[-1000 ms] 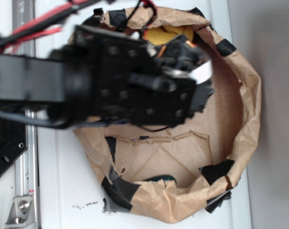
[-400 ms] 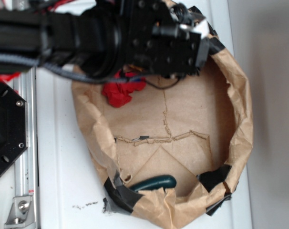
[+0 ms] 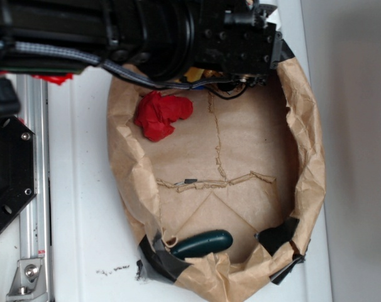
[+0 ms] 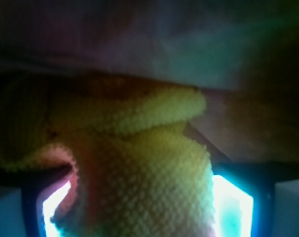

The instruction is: Grab the yellow cloth.

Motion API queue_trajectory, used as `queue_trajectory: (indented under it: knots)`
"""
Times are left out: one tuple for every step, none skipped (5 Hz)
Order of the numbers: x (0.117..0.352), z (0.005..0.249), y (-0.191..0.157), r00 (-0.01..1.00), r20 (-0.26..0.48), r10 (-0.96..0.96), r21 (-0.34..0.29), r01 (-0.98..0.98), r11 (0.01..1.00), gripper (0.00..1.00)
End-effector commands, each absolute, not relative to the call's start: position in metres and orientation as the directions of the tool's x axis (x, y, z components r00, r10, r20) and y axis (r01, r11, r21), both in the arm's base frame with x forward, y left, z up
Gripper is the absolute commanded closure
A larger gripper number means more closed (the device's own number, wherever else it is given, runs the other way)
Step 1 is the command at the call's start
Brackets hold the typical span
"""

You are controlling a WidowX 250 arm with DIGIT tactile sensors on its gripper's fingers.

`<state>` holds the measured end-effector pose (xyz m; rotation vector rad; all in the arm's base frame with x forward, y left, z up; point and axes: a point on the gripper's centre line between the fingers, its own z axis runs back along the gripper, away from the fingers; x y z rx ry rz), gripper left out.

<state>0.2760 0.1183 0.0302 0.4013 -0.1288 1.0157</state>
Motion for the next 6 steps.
queue_trajectory:
  knots:
    - [0.265, 0.04, 0.117, 0.531, 0.31, 0.789, 0.251, -0.846, 0.471, 1.0]
    - [0.266, 0.042, 0.113, 0.56, 0.306, 0.77, 0.248, -0.828, 0.503, 1.0]
    - [0.269, 0.051, 0.11, 0.649, 0.265, 0.713, 0.241, -0.761, 0.603, 1.0]
    - [0.275, 0.091, 0.097, 0.809, 0.196, 0.554, 0.169, -0.584, 0.794, 1.0]
    - [0.27, 0.138, 0.071, 0.908, 0.221, 0.357, 0.032, -0.373, 0.927, 1.0]
    - [0.268, 0.175, 0.04, 0.973, 0.185, 0.138, -0.045, -0.132, 0.99, 1.0]
